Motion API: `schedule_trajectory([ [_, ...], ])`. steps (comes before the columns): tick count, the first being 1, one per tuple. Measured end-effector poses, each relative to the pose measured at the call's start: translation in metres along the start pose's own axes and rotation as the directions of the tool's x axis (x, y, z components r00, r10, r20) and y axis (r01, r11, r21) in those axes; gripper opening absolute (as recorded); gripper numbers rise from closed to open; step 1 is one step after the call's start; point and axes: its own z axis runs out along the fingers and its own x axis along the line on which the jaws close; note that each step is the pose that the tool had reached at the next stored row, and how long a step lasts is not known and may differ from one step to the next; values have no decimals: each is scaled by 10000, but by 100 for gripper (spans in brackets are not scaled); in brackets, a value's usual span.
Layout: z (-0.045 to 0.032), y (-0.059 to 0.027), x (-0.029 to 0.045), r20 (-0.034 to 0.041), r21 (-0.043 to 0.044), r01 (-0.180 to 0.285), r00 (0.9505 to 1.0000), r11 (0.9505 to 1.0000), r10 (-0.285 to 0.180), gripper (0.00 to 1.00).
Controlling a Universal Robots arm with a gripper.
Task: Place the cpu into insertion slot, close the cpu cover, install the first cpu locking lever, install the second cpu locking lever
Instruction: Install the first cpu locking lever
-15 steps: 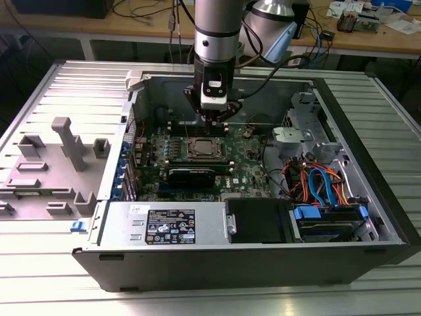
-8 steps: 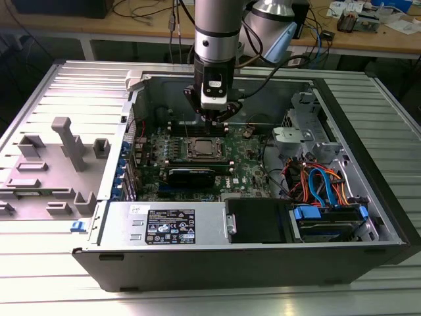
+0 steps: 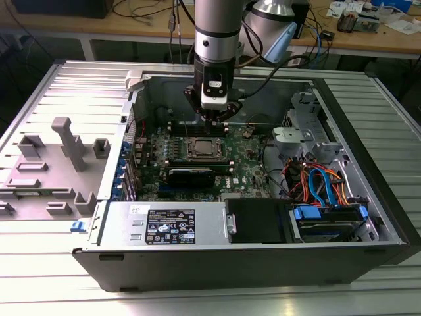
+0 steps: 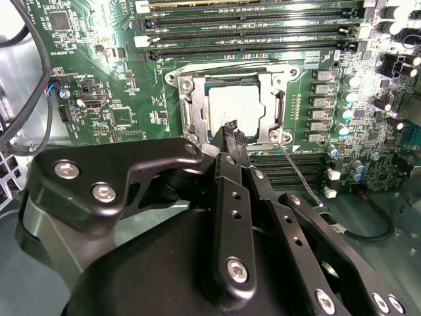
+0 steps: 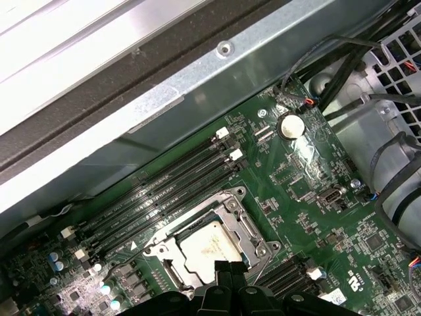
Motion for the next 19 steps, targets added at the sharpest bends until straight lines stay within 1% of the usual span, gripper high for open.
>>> schedule_trajectory([
  [19, 0, 0, 0, 1, -2, 93, 10000, 10000, -93, 11],
])
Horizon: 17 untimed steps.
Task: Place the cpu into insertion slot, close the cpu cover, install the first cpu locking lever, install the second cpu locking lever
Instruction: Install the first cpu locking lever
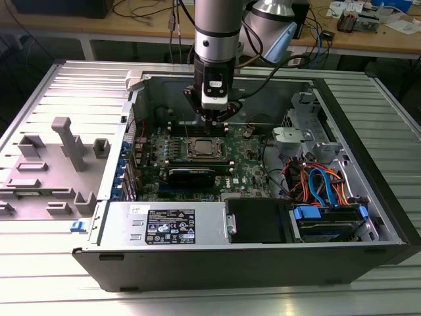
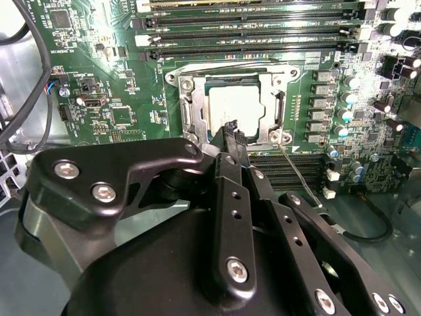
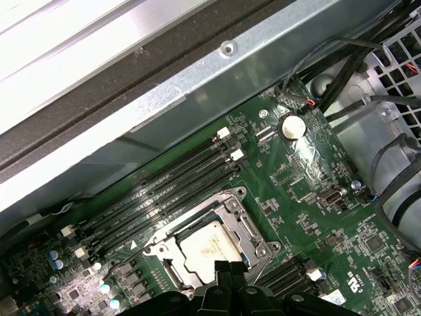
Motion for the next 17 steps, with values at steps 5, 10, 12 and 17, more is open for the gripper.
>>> schedule_trajectory([
  [5, 0, 0, 0, 1, -1, 62, 10000, 10000, -62, 11],
  [10, 0, 0, 0, 2, -2, 103, 9999, 9999, -103, 11],
  [12, 0, 0, 0, 2, -2, 109, 9999, 9999, -109, 11],
  [17, 0, 0, 0, 2, -3, 128, 9999, 9999, -128, 11],
])
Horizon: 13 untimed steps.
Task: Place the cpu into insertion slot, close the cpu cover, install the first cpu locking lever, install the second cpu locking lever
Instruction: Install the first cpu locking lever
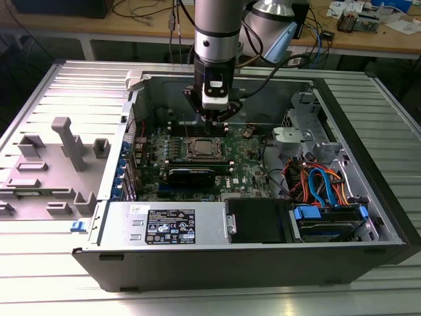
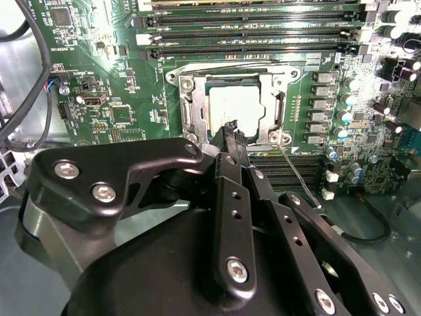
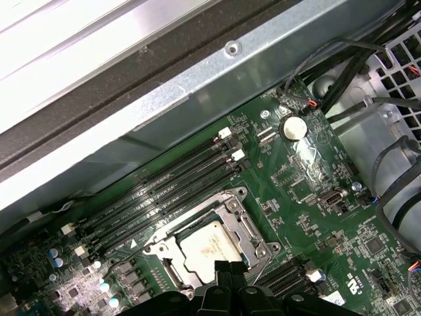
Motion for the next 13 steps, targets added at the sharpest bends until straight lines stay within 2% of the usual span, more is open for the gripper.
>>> schedule_trajectory([
  [5, 0, -3, 5, 0, 1, 11, 10000, 10000, -11, 11],
  [13, -2, -93, 125, -2, -15, 210, 9998, 9998, -210, 11],
])
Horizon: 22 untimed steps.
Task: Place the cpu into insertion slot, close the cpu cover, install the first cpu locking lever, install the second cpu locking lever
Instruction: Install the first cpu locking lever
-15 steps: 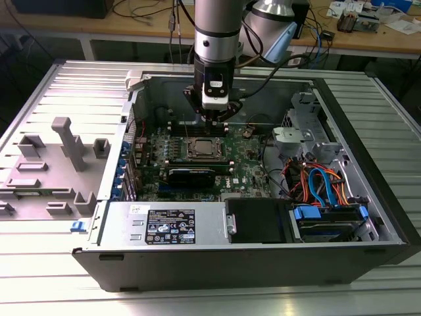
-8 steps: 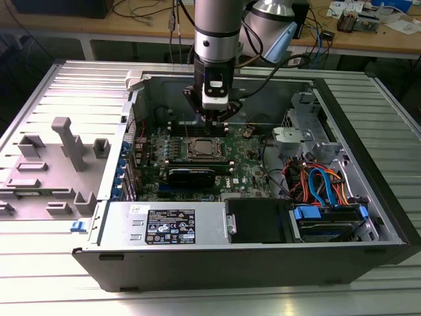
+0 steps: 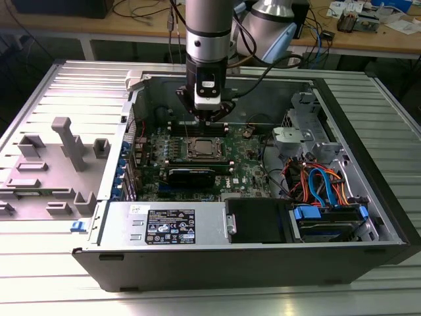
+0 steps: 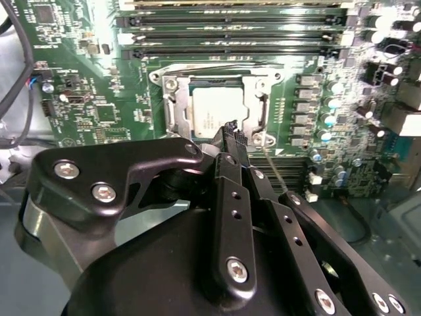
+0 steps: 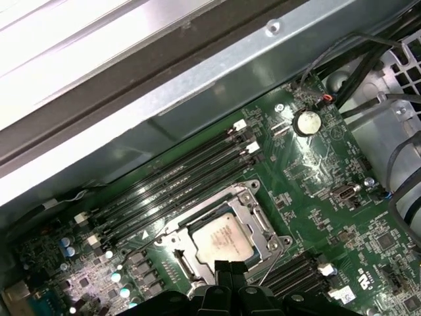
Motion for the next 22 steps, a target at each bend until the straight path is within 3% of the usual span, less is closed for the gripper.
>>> schedule_trajectory([
  [4, -11, -37, 25, -2, -2, 59, 10000, 10000, -59, 11],
  [9, -104, -40, 25, -1, -4, 85, 10000, 10000, -85, 11],
  [12, -106, -40, 26, 0, -8, 169, 9999, 9999, -169, 11],
  [15, -107, -40, 27, 5, -16, 538, 9985, 9985, -538, 11],
  [16, -107, -41, 28, 10, -23, 872, 9962, 9962, -872, 11],
  [18, -106, -44, 33, 14, -28, 1115, 9938, 9938, -1115, 11],
  [22, -103, -69, 76, 18, -33, 1351, 9908, 9908, -1351, 11],
])
